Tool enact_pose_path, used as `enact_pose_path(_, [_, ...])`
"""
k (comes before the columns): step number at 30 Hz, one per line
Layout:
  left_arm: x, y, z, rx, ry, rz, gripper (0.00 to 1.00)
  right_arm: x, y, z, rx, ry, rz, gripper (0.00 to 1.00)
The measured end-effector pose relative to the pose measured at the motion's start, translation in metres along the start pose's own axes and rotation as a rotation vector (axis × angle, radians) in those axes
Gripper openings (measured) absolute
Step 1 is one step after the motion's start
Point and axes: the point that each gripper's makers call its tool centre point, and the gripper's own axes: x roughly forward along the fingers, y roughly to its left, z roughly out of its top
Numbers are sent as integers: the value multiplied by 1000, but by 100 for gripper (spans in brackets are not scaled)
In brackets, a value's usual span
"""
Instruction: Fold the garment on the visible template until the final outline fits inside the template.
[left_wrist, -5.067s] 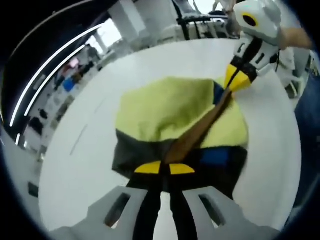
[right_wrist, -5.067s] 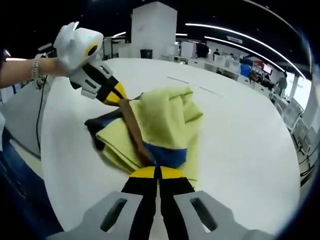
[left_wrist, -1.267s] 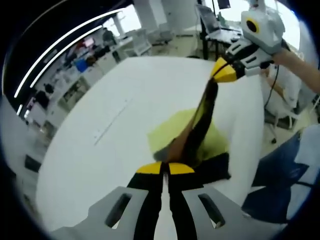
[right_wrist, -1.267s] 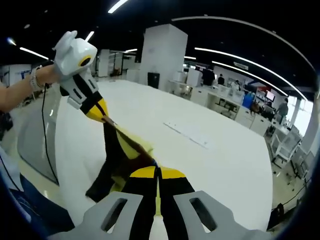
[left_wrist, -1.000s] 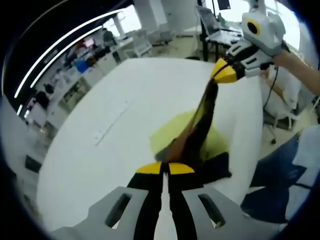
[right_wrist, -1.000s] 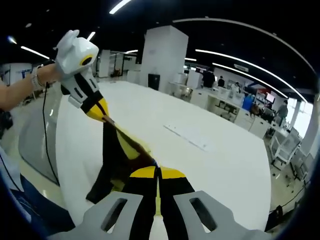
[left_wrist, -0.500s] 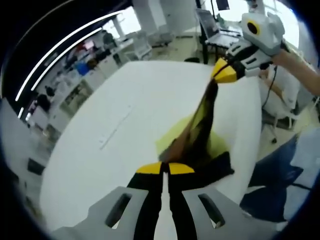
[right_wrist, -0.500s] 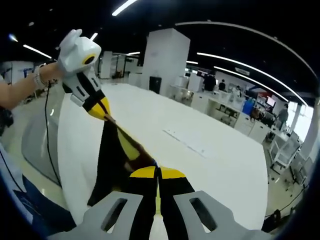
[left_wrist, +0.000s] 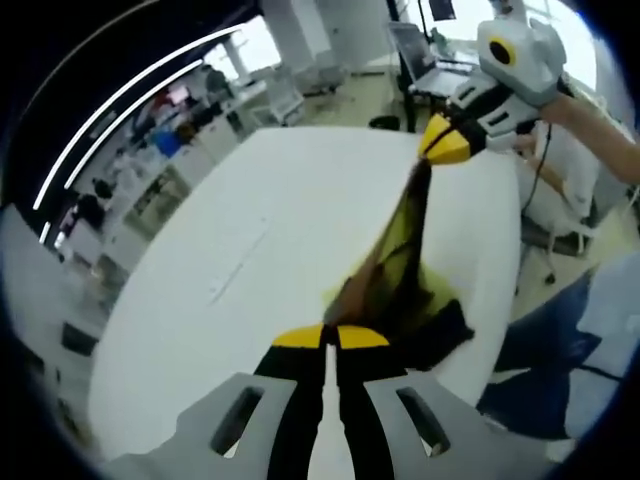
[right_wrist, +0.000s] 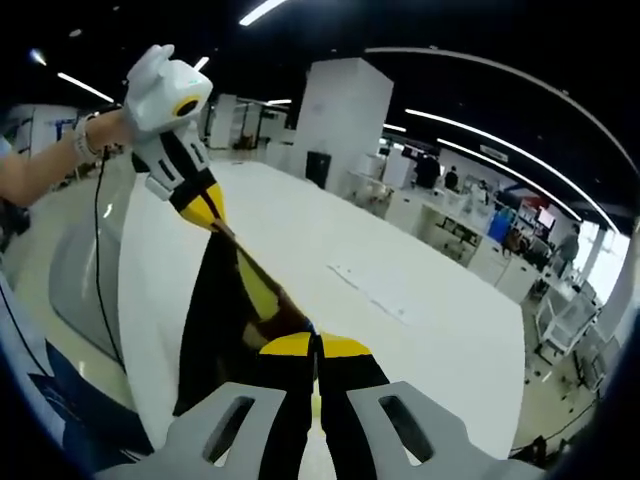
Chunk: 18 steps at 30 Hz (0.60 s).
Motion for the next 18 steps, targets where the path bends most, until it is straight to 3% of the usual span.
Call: enact_pose_path(18, [-20,-4,11,19,-2,-6,0,-12,-5,19,-46,24,50,1])
